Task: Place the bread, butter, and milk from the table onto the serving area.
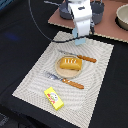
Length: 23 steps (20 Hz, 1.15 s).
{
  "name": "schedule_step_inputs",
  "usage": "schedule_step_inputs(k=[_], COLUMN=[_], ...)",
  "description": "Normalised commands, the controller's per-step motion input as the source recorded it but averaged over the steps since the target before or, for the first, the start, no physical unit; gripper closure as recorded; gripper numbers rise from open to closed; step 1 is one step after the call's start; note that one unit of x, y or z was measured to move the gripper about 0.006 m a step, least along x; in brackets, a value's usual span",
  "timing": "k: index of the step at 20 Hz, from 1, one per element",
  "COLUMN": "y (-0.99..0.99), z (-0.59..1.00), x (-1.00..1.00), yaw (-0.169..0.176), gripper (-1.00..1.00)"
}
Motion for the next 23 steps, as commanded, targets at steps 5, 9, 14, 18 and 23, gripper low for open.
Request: schedule_step_inputs(k=[5,9,14,18,23], y=[0.1,0.07,0.09,0.12,0.23], z=[0.06,0.52,0.88,1.0,0.97], x=[0.24,0.44,0.43,0.45,0.24], yaw=[0.0,-0.063,-0.027,-0.033,0.0], gripper=[-1.0,-1.0,-1.0,-1.0,-1.0])
